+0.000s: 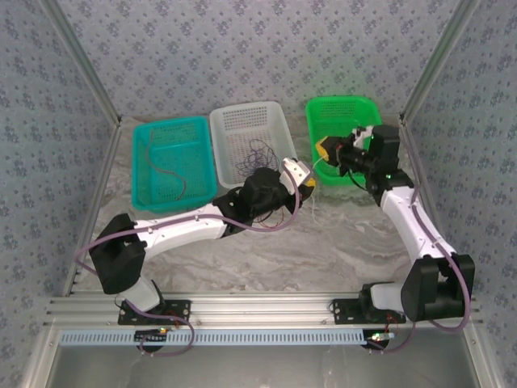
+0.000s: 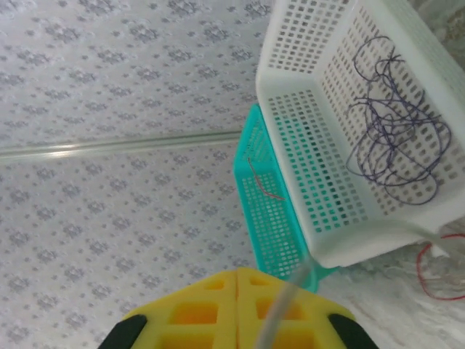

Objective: Untangle the cables

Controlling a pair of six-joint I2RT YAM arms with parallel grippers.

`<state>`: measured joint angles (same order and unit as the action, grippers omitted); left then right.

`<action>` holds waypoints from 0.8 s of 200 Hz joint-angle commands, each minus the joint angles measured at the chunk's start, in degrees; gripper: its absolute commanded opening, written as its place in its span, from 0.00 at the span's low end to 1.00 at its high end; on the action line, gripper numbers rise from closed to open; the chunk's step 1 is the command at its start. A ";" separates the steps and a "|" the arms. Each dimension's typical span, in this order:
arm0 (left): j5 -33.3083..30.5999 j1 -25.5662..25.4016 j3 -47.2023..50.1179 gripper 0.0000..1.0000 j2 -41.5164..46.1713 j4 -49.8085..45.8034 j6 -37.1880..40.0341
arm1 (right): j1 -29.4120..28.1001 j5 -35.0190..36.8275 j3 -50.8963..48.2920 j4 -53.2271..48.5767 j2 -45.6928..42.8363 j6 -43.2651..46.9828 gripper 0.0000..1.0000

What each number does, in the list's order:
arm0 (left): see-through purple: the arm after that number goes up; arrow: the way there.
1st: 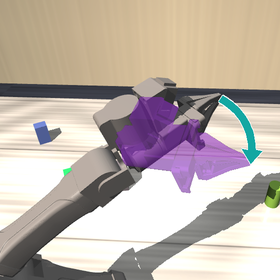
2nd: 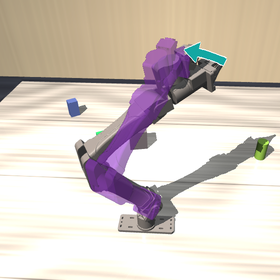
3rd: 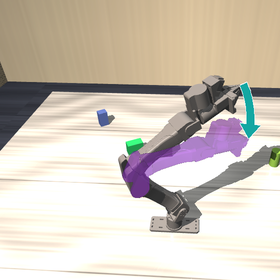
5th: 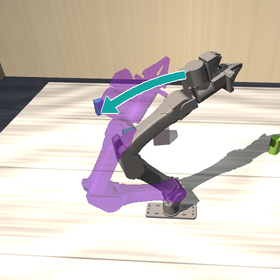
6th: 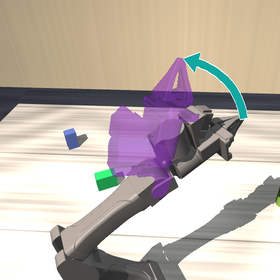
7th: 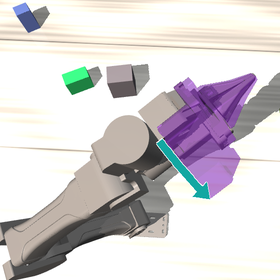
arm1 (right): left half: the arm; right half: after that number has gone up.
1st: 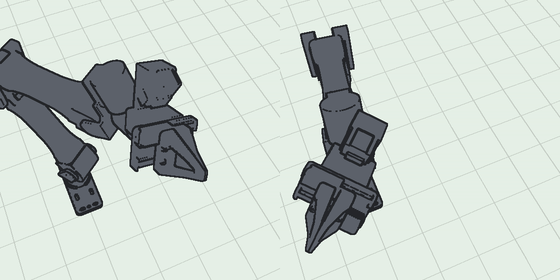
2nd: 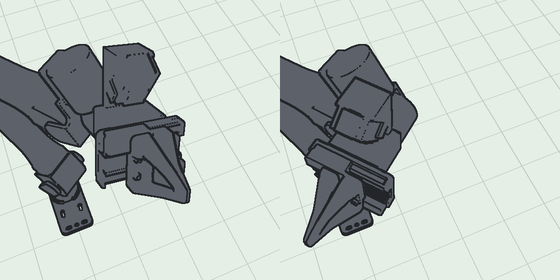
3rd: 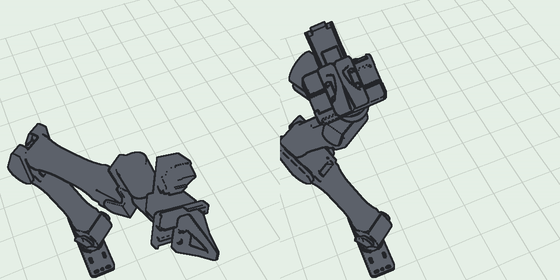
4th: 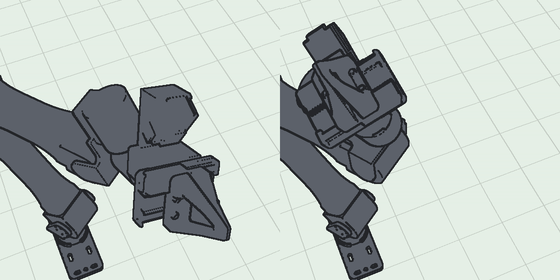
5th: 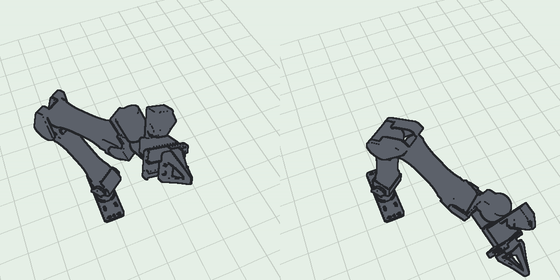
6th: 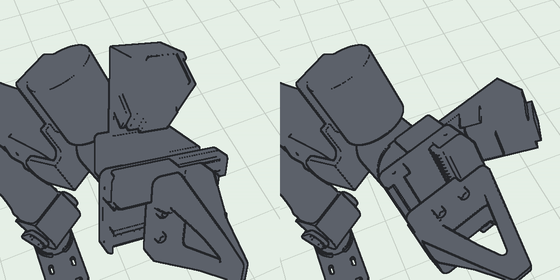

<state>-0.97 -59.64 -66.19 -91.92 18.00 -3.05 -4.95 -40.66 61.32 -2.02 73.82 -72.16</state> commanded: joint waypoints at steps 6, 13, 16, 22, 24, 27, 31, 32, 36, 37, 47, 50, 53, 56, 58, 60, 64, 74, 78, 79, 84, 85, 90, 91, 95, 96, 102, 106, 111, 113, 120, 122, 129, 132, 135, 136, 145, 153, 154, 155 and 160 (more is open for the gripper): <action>1.10 0.38 -1.73 0.33 0.60 -1.00 -1.83 | 0.37 2.57 14.32 -16.80 -0.37 16.17 0.00; 0.75 0.48 -2.00 0.43 0.60 -1.29 -1.79 | 0.31 2.84 17.65 -19.74 0.23 18.70 0.00; 0.59 0.49 -2.22 0.45 0.67 -1.43 -1.65 | 0.34 2.99 19.27 -21.15 0.60 20.05 0.00; 0.40 0.60 -2.34 0.48 0.77 -1.63 -1.30 | 0.32 3.13 22.69 -23.73 1.38 22.43 0.00; 0.35 0.62 -2.35 0.49 0.84 -1.82 -1.16 | 0.34 3.22 23.86 -24.63 1.69 23.21 0.00; 0.17 0.66 -2.44 0.52 0.94 -1.89 -1.03 | 0.30 3.37 25.57 -25.52 2.19 24.66 0.00; -0.17 0.74 -2.43 0.57 1.15 -2.13 -0.73 | 0.29 3.56 27.66 -27.59 2.81 26.25 0.00; -0.21 0.74 -2.39 0.59 1.23 -2.15 -0.68 | 0.25 3.61 28.30 -28.03 2.99 26.84 0.00; -0.66 0.76 -2.40 0.66 1.49 -2.40 -0.49 | 0.13 3.95 30.60 -29.75 3.63 28.83 0.00; -0.81 0.75 -2.38 0.68 1.53 -2.42 -0.48 | 0.12 4.07 31.18 -30.12 3.84 29.31 0.00; -2.16 0.91 -2.03 0.82 2.24 -3.01 -0.22 | -0.21 5.65 36.23 -34.44 5.41 34.06 0.00; -2.65 0.92 -1.90 0.85 2.53 -3.19 -0.16 | -0.23 6.15 37.71 -35.33 5.89 35.31 0.00; -3.22 1.01 -1.72 0.88 2.84 -3.27 -0.13 | -0.40 6.72 38.68 -36.13 6.32 36.66 0.00; -3.79 1.07 -1.49 0.90 3.07 -3.40 -0.18 | -0.48 7.20 39.91 -36.81 6.78 38.65 0.00; -4.15 1.09 -1.29 0.92 3.26 -3.41 -0.20 | -0.43 7.47 40.45 -37.06 7.02 39.39 0.00; -4.48 1.10 -1.15 0.93 3.44 -3.45 -0.27 | -0.48 7.76 41.12 -37.28 7.25 40.33 0.00; -5.37 1.18 -0.68 0.94 3.81 -3.51 -0.45 | -0.40 8.23 42.18 -37.66 7.78 42.04 0.00; -7.20 1.43 0.62 0.98 4.73 -3.63 -1.37 | -0.36 10.09 44.58 -38.85 9.59 45.66 0.00; -7.67 1.54 1.10 0.99 5.12 -3.66 -1.66 | -0.30 10.87 45.58 -39.96 10.55 47.69 0.00; -7.74 1.59 1.21 0.99 5.19 -3.76 -1.72 | -0.27 11.13 45.87 -40.37 10.77 48.19 0.00; -8.18 1.71 1.93 0.99 5.65 -3.98 -2.23 | -0.24 12.10 47.18 -41.82 12.04 50.64 0.00; -8.31 1.76 2.07 0.99 5.72 -4.09 -2.31 | -0.28 12.36 47.38 -42.09 12.26 50.98 0.00; -9.05 1.89 2.66 0.99 6.19 -4.49 -2.94 | -0.26 13.83 48.27 -43.49 13.61 53.56 0.00; -9.22 1.93 2.78 0.99 6.25 -4.61 -3.11 | -0.20 14.20 48.49 -43.72 13.88 53.94 0.00; -10.01 2.02 3.14 0.99 6.54 -5.19 -3.65 | -0.15 15.61 49.18 -44.70 14.90 55.41 0.00; -10.37 2.04 3.16 1.00 6.56 -5.19 -3.77 | -0.15 15.96 49.34 -44.81 15.19 55.83 0.00; -11.51 2.14 3.75 0.99 7.07 -6.28 -4.80 | -0.12 17.97 50.04 -46.18 16.95 57.75 0.00; -12.23 2.24 4.11 1.00 7.34 -6.93 -5.49 | 0.06 19.04 50.24 -46.78 18.07 58.84 0.00; -12.72 2.42 4.64 1.00 7.68 -7.58 -6.27 | 0.19 20.04 50.36 -47.28 19.77 60.04 0.00; -12.80 2.46 4.84 0.99 7.89 -7.75 -6.51 | 0.27 20.41 50.45 -47.46 20.35 60.52 0.00; -13.08 2.64 5.77 0.99 8.58 -8.14 -7.51 | 0.47 21.42 50.66 -48.04 22.54 61.62 0.00; -13.15 2.67 6.07 0.99 8.79 -8.20 -7.81 | 0.53 21.48 50.72 -48.20 23.17 61.90 0.00; -13.26 2.77 7.08 0.99 9.47 -8.25 -8.69 | 0.93 21.67 50.83 -48.41 25.29 62.76 0.00; -13.46 2.86 7.54 0.99 9.74 -8.24 -9.05 | 1.01 21.92 50.87 -48.68 26.29 63.17 0.00; -13.52 2.87 7.95 1.00 10.04 -8.24 -9.42 | 1.02 22.30 50.88 -48.90 26.96 63.72 0.00; -13.57 2.86 8.11 1.00 10.20 -8.24 -9.56 | 1.01 22.61 50.90 -48.97 27.28 63.85 0.00; -13.98 3.03 9.22 0.99 10.93 -8.36 -10.53 | 1.16 25.19 50.77 -49.46 30.13 64.28 0.00; -14.43 3.17 9.94 0.99 11.52 -8.81 -11.35 | 1.47 25.83 50.21 -49.20 32.26 64.70 0.00; -14.55 3.19 9.99 0.99 11.55 -8.83 -11.45 | 1.50 25.86 50.12 -49.17 32.39 64.78 0.00; -14.61 3.20 10.10 0.99 11.66 -8.98 -11.49 | 1.51 25.93 50.08 -49.10 32.77 64.82 0.00; -15.16 3.25 10.53 0.99 11.90 -9.30 -11.97 | 1.66 26.10 49.77 -48.76 34.02 65.22 0.00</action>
<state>-13.06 -56.80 -57.49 -82.78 10.79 -10.96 -4.19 -19.75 111.35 -46.61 103.15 -12.78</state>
